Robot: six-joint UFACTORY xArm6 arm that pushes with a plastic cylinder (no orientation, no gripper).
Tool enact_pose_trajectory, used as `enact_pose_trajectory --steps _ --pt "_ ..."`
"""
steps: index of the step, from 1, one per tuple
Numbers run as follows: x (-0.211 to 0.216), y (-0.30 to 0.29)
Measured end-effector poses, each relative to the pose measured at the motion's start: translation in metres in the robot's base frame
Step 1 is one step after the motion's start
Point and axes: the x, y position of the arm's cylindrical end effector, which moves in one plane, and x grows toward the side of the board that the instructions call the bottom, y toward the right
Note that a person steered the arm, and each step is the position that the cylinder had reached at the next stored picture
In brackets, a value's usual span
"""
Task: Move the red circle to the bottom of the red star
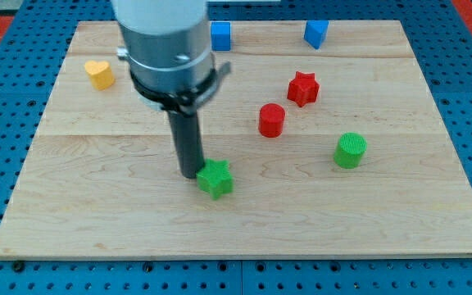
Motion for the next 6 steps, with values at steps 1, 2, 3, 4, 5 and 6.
enact_pose_trajectory --steps 1,2,3,4,5,6 --pt "-0.007 -0.016" --pt "-0.049 -0.02" --pt "-0.081 0.005" --pt "-0.104 0.038" --pt "-0.089 0.087" --pt "-0.086 0.066"
